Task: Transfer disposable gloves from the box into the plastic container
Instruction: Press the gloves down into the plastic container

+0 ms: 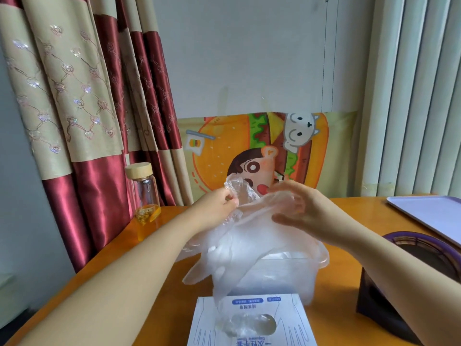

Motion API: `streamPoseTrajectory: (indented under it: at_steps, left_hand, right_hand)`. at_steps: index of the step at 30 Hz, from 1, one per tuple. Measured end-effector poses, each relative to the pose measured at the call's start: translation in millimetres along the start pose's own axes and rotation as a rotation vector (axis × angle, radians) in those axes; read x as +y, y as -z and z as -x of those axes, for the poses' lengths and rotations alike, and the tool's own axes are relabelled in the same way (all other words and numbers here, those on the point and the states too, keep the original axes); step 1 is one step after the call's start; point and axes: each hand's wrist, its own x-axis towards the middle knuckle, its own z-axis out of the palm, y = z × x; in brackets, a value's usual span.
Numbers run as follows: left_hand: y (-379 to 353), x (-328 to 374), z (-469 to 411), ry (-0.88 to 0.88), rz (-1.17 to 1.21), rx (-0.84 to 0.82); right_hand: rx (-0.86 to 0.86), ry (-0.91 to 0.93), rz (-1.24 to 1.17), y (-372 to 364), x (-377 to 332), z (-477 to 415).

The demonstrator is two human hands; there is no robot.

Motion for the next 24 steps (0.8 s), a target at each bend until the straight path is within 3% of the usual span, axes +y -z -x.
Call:
streamPoseTrajectory:
  at_steps: [4,7,9,11,13,15,18,21,22,24]
  left_hand:
    - [-26.3,-11.0,-30.4,0.052,-0.136,-0.032]
    - [-33.6,-17.8,-41.8,0.041,-0.387,0.280]
    - [-30.9,-12.2,-35.0,-0.152,-0.360,0.408]
    - [-31.2,-5.6,-23.6,-0.299,-0.280,0.161]
    - [-38.4,-3.9,-14.1,-0.217,-0.333,-0.270]
    - [-47.5,-9.8,-11.6,-0.093,-0.458,-0.540]
    - [-57.9,-14.7,-15.9,0.005,-0.509,-0.662]
    - [-70.9,-14.0,-25.9,0.060,-0.540,-0.749]
    - [-73.8,-15.1,-29.4,0.072,-0.552,-0.765]
    - [-79.4,-18.4,-35.2,0.092,-0.555,-0.792]
  right_hand:
    - [-0.044,-0.156,0.168,-4.3,23.9,-18.0]
    - [-0.099,-0.253,0.325,-12.9,46.7,-31.4]
    - [-0.188,-0.304,0.409,-19.9,57.8,-35.6]
    - [-0.263,-0.332,0.498,-26.9,64.4,-39.0]
    - [-0.374,-0.375,0.622,-34.9,64.8,-43.2]
    - [-0.533,-0.422,0.790,-42.0,63.1,-46.9]
    - [-0.604,-0.411,1.015,-49.7,59.9,-47.5]
    - [-0.437,-0.253,1.260,-47.3,52.2,-46.0]
    - [-0.399,-0.196,1.224,-48.8,52.6,-48.3]
    - [-0.484,-0.156,1.012,-58.7,55.9,-54.4]
